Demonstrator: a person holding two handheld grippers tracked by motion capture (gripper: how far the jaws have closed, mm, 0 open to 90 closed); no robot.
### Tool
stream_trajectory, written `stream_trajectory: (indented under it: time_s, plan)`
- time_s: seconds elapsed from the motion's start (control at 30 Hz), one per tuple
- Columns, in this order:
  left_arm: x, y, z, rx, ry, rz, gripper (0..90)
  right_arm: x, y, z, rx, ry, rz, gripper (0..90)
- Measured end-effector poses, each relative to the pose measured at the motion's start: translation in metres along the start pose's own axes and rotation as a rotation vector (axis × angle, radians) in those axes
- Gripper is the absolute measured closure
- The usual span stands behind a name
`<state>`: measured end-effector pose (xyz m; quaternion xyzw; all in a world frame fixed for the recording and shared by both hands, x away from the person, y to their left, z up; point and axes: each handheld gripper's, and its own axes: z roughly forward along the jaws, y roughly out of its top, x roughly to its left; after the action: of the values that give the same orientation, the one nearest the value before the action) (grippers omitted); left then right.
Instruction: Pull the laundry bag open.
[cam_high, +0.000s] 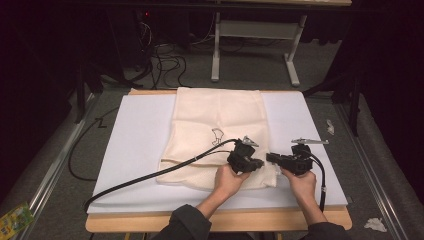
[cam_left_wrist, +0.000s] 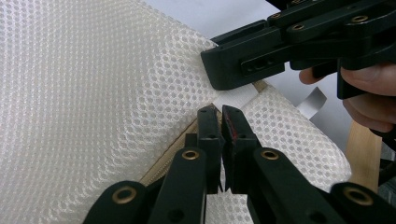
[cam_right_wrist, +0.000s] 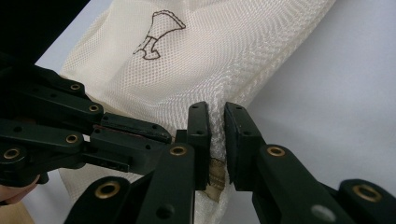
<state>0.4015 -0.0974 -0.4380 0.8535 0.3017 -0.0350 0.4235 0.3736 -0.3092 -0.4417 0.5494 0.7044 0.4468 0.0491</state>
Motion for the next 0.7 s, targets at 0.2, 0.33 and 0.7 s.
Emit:
stream_trajectory:
  time_s: [0.2, 0.33, 0.7]
  plan:
    - [0.0002, 0.0, -0.0001, 0.003, 0.002, -0.002, 86.8, 0.0014, -0.0003, -0.0001, 0.001, -0.004, -0.021, 84.3]
    - [0.0006, -0.0001, 0.0001, 0.006, 0.003, -0.002, 86.8, 0.0023, -0.0002, 0.0004, 0.001, -0.013, -0.039, 84.8]
    - [0.0011, -0.0004, 0.0003, 0.009, 0.004, -0.002, 86.8, 0.0029, -0.0005, 0.0, 0.003, -0.019, -0.048, 85.2]
